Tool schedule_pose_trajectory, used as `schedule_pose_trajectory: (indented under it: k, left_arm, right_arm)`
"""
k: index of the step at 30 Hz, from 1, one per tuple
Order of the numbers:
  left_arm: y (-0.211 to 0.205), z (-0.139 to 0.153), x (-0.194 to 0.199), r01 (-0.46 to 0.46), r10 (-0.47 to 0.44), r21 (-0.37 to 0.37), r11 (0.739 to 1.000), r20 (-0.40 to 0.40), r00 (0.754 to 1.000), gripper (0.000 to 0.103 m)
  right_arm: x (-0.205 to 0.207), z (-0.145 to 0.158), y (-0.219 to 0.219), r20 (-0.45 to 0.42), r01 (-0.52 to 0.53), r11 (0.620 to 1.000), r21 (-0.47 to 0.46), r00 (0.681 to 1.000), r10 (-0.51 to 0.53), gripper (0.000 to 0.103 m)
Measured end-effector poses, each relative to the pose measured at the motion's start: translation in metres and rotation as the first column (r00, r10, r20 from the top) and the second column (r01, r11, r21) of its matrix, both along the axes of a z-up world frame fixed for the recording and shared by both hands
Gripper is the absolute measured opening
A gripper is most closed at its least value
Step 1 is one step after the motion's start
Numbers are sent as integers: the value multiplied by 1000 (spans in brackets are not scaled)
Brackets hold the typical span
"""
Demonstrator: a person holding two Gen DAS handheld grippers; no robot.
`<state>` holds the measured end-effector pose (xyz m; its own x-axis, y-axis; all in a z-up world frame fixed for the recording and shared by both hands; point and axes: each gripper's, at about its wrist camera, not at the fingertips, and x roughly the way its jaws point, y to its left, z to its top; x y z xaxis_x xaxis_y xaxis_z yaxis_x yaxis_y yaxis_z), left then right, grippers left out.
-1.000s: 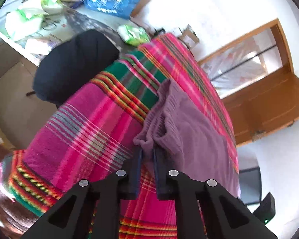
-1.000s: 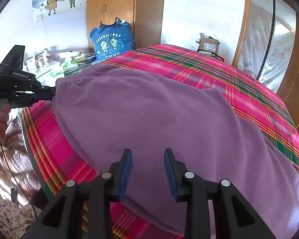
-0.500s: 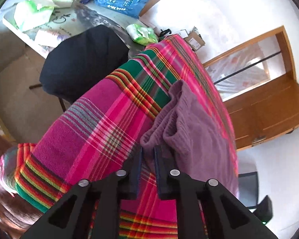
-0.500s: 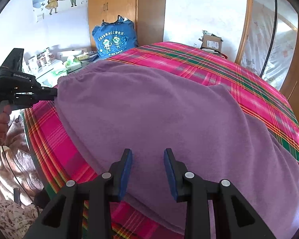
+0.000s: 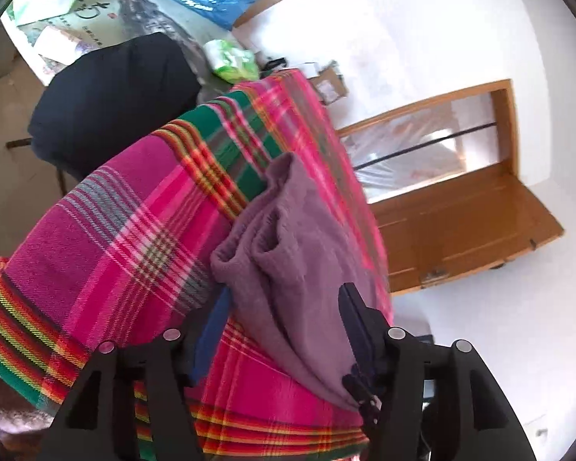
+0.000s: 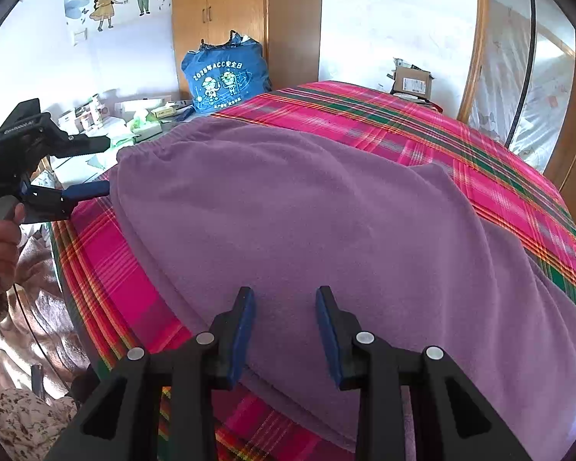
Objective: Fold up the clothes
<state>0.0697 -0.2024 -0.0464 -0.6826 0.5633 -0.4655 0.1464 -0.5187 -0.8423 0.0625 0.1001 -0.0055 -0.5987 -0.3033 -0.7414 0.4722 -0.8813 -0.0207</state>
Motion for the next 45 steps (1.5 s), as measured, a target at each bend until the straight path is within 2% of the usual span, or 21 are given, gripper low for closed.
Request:
schedule_pose_trajectory:
  k: [7, 12, 15, 16, 17, 20, 26, 30, 32, 38, 45]
  left_arm:
    - [9, 4, -13, -19, 23, -52, 998, 76, 997, 60]
    - [6, 3, -15, -70, 72, -23, 997, 122, 990, 58]
    - [7, 3, -16, -91, 98, -55, 994, 161, 982, 46]
    - [6, 2, -16, -98, 108, -62, 993, 175, 979, 35]
    - [5, 1, -16, -106, 117, -69, 992, 189, 975, 29]
    - [2, -3, -13, -128, 135, -46, 991, 198, 971, 23]
    - [-4, 1, -5, -144, 149, -42, 989, 177, 973, 18]
    - [-5, -7, -7, -137, 144, -45, 990, 199, 969, 18]
    - [-3, -4, -9, -124, 136, -73, 990, 198, 971, 18]
    - [-1, 0, -11, -103, 121, -95, 990, 199, 973, 19]
    - [-2, 8, -13, -81, 96, -83, 993, 196, 976, 19]
  right_arm:
    - [1, 0, 0, -2, 0, 1000, -4, 1000, 0, 34]
    - [2, -1, 1, -3, -1, 1000, -7, 1000, 1, 34]
    - [2, -1, 1, -4, 0, 1000, -7, 1000, 0, 34]
    - [2, -1, 0, -4, 0, 1000, -7, 1000, 0, 34]
    - [2, -1, 0, -4, 1, 1000, -7, 1000, -1, 34]
    - [2, -1, 1, -4, 0, 1000, -6, 1000, 0, 34]
    - [2, 0, 1, -6, 0, 1000, -2, 1000, 0, 34]
    - [2, 0, 1, -7, 3, 1000, -5, 1000, -3, 34]
    - [3, 2, -1, -13, 0, 1000, -5, 1000, 0, 34]
    - [2, 13, -30, -49, -98, 995, -20, 994, 97, 34]
    - [9, 12, -98, -77, -301, 953, 13, 950, 302, 34]
